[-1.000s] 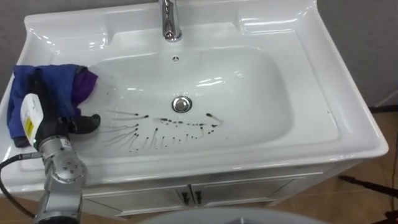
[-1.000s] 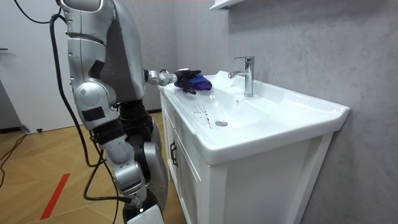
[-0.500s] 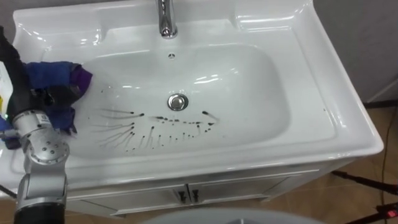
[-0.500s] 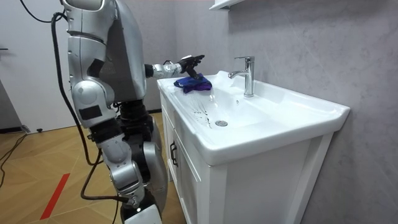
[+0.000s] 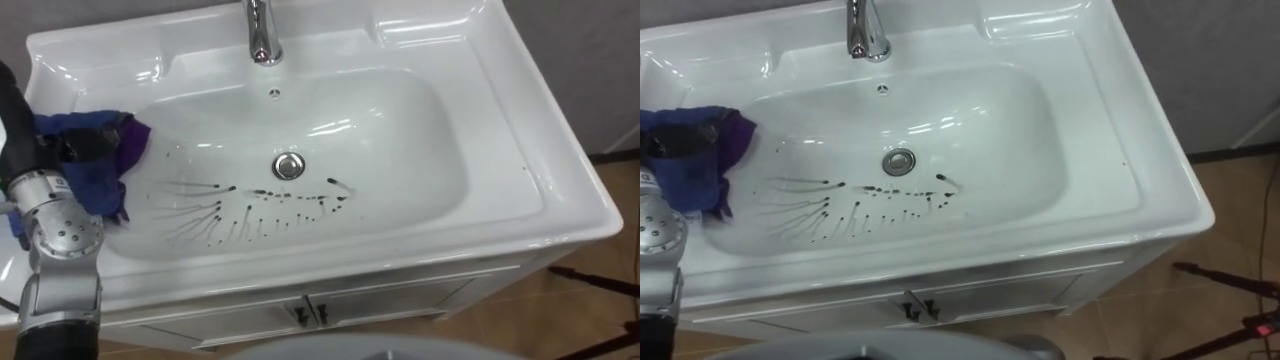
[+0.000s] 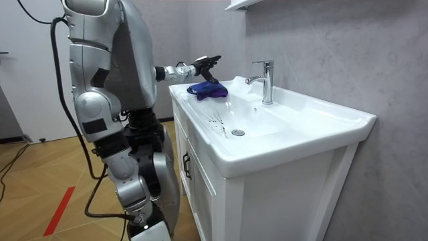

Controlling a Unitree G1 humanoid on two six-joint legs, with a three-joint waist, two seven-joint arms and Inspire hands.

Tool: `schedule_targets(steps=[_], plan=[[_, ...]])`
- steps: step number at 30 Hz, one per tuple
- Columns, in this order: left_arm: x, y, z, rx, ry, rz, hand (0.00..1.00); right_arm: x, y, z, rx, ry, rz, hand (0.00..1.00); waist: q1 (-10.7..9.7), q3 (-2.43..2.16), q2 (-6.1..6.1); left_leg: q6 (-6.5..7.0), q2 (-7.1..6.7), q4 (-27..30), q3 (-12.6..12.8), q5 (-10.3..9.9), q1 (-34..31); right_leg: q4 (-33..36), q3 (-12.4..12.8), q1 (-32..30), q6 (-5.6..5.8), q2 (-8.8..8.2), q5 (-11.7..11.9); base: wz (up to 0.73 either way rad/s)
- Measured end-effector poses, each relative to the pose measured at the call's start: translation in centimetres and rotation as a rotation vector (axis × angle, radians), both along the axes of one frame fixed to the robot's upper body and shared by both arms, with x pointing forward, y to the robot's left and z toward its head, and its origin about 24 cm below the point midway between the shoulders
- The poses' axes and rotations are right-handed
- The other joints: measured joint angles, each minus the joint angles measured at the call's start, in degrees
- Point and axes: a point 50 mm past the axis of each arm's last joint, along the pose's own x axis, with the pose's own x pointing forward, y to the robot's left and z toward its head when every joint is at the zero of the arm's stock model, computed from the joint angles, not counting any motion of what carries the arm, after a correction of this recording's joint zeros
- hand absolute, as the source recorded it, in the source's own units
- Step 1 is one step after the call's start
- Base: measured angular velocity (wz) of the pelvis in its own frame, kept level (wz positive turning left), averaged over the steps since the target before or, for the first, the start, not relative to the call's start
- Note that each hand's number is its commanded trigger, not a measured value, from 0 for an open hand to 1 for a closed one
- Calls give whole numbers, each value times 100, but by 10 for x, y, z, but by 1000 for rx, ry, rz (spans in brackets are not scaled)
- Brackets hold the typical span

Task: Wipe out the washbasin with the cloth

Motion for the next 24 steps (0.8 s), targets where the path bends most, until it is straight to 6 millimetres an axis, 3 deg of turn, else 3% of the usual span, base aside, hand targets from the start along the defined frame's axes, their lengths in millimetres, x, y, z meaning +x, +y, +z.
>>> schedule_targets(steps=[12, 24], plan=[[1, -1, -4, -36, 51, -41, 0, 0, 1, 0, 19, 10, 12, 0, 23, -10, -183, 0, 3, 2, 6, 0, -28, -10, -19, -17, 0, 1, 2, 0], [-12, -9, -41, -86, 232, -9, 0, 2, 0, 0, 6, 21, -3, 0, -9, -37, -128, 0, 4, 7, 28, 0, -25, -25, -61, 6, 1, -7, 5, 0]])
